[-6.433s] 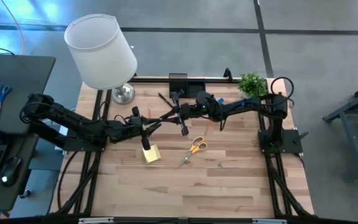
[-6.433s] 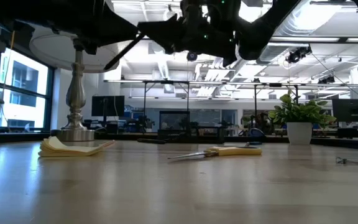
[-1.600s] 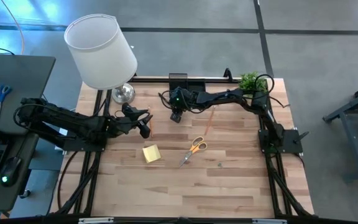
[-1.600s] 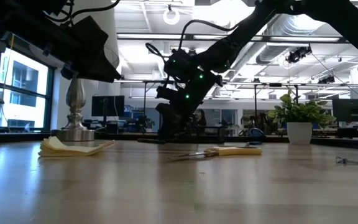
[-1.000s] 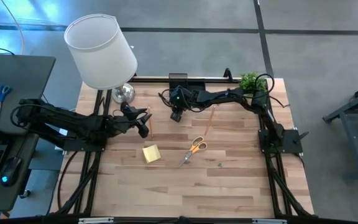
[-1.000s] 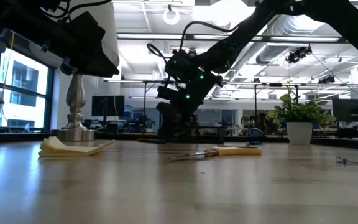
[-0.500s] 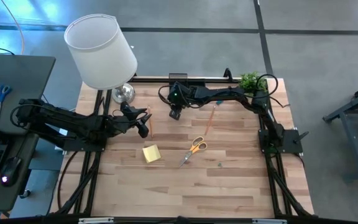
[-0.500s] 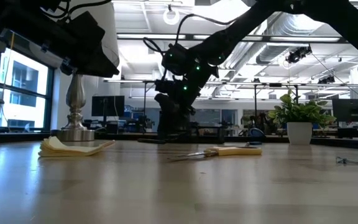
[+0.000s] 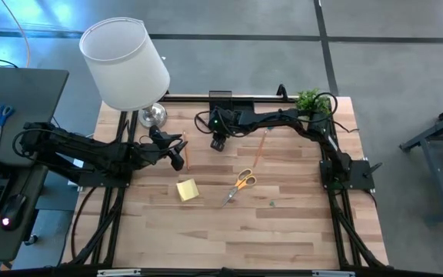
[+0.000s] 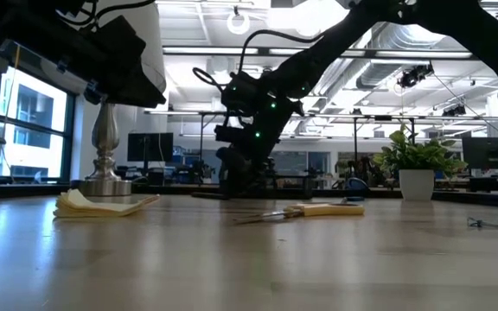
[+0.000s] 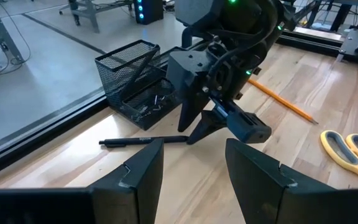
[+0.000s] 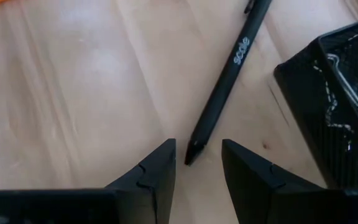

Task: Pick and place office supplies into organizer
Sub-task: Put the pen into the desk organizer

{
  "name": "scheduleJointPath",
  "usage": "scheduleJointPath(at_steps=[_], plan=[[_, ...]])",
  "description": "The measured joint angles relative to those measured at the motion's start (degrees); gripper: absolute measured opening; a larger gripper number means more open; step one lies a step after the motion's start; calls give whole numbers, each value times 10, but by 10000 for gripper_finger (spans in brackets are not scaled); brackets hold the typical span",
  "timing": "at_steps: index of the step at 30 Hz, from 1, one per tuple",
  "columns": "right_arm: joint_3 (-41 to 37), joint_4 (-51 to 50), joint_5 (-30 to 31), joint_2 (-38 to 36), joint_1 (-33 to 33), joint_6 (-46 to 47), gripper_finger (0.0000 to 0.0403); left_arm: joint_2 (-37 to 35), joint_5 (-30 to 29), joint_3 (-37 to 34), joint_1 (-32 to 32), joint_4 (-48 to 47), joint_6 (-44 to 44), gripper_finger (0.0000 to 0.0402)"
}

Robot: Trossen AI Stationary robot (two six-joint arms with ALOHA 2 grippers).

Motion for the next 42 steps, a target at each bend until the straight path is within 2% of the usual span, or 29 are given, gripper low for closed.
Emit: scheduleJointPath(at_steps=[15, 19, 29, 32, 38, 42], plan=[[0, 19, -10, 0, 0, 11, 124, 0, 5, 0, 0, 1, -1, 163], [30, -30, -29, 0, -2, 12, 124, 0, 4, 0, 0, 2, -1, 163], [68, -45, -53, 1, 13, 30, 124, 0, 5, 0, 0, 1, 0, 163], [67, -44, -37, 12, 18, 53, 124, 0, 14, 0, 0, 1, 0, 163], [67, -37, 48, 30, 30, 70, 124, 1, 19, 0, 0, 2, 16, 163], [67, -31, 47, 30, 29, 101, 124, 1, 19, 0, 0, 13, 50, 163]])
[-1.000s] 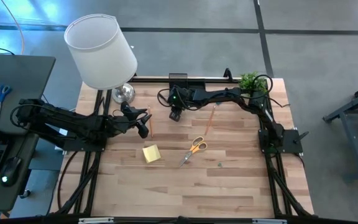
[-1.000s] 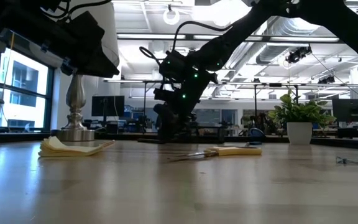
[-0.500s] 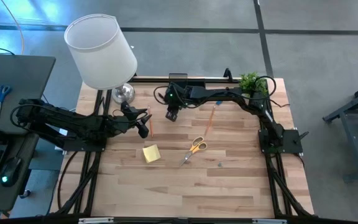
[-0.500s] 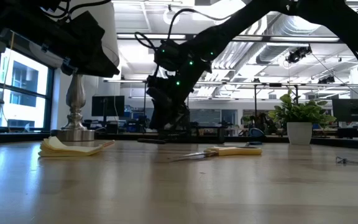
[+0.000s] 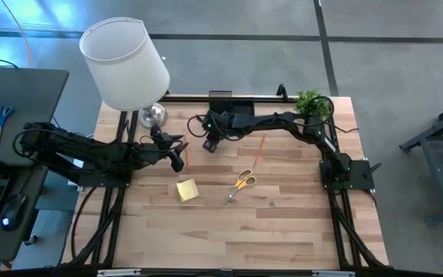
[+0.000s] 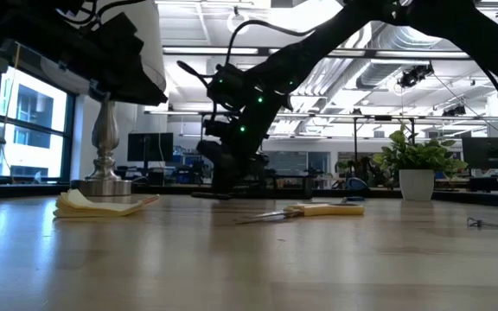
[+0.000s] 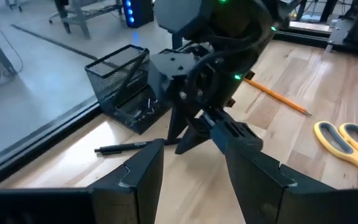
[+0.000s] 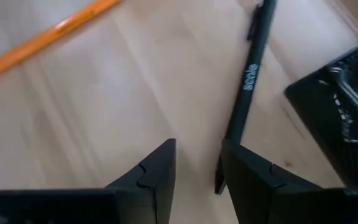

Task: Pick and place office supplies into organizer
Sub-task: Put the pen into the desk organizer

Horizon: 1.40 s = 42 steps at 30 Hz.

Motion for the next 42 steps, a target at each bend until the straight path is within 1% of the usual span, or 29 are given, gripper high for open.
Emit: scheduleJointPath(at_steps=[5, 8, 10, 14, 20, 25, 29, 33, 36, 39, 42], plan=[[0, 12, 10, 1, -1, 32, 124, 0, 1, 8, 0, 21, 48, 163], [0, 22, 20, 1, 0, 53, 124, 0, 19, 13, 0, 22, 53, 163], [0, 23, 20, 1, 1, 69, 124, 0, 30, 16, 0, 21, 70, 163], [0, 23, 10, 2, 2, 91, 124, 0, 31, 20, 0, 30, 101, 163], [0, 19, 7, 2, 2, 110, 124, 0, 39, 20, 0, 46, 128, 163], [0, 19, 22, 9, 6, 110, 124, 0, 52, 20, 0, 75, 162, 163], [0, 11, 18, 9, 7, 124, 124, 0, 55, 20, 0, 98, 185, 163], [0, -17, -7, 9, 9, 140, 124, 0, 56, 20, 0, 98, 187, 163], [1, -29, -42, 7, 12, 144, 124, 0, 56, 20, 0, 98, 187, 163], [1, -30, -56, 7, 22, 141, 124, 0, 56, 20, 0, 98, 187, 163], [1, -19, -101, 7, 32, 128, 124, 0, 56, 20, 0, 91, 185, 163]])
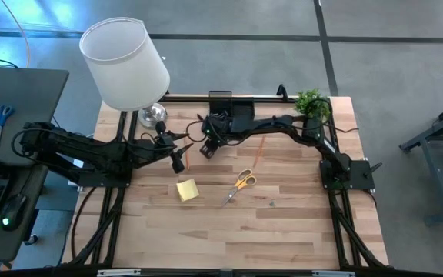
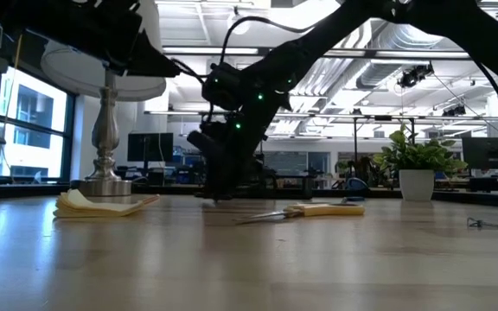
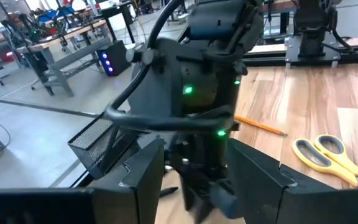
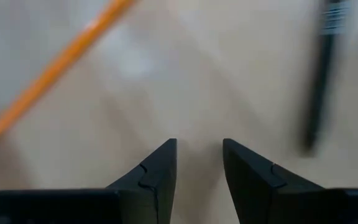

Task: Pick and place office supplies into organizer
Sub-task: Put the pen into the desk organizer

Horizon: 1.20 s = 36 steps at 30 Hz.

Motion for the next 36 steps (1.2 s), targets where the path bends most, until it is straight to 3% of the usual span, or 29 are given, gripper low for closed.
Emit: scheduleJointPath(at_steps=[3, 9, 12, 21, 26, 36], plan=[[-1, 14, -27, -3, 11, -16, 124, 0, 0, 0, 0, -8, -8, 163], [46, 43, 77, -11, 2, -71, 124, 0, 0, 0, 0, -13, -20, 163], [109, 34, 60, 6, -25, -82, 124, 0, 0, 0, 0, -14, -26, 163], [384, -225, 50, 152, -86, -130, 124, 0, -5, 0, 0, -15, -14, 163], [345, -170, 34, 144, -88, -128, 123, 0, -6, 0, 0, -22, -9, 163], [345, -230, 45, 141, -56, -125, 123, 0, -7, 0, 0, -25, -11, 163]])
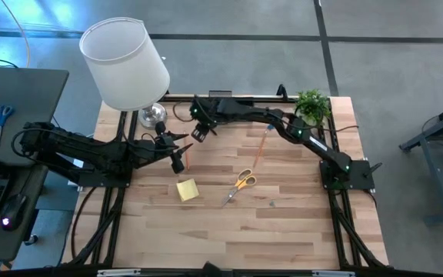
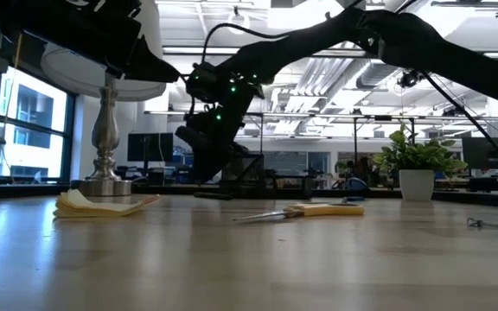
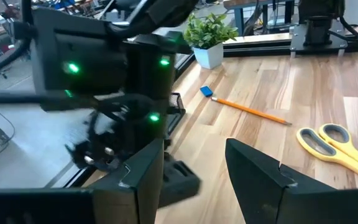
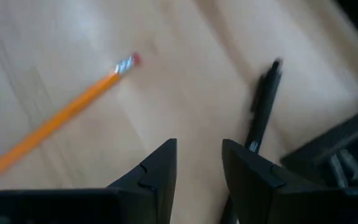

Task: Pick and place office supplies into organizer
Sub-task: Put the pen into the desk organizer

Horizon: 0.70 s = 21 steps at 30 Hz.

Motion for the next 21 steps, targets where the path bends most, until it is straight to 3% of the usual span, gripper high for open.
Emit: scheduleJointPath(at_steps=[9, 17, 21], plan=[[0, -75, 92, 0, 18, 30, 123, 0, 0, 0, 0, -2, -2, 163], [-41, -53, 50, -2, 7, 65, 123, 0, 0, 0, 0, -4, -3, 163], [-53, -42, 67, -3, 11, 61, 123, 0, 0, 0, 0, -3, -3, 163]])
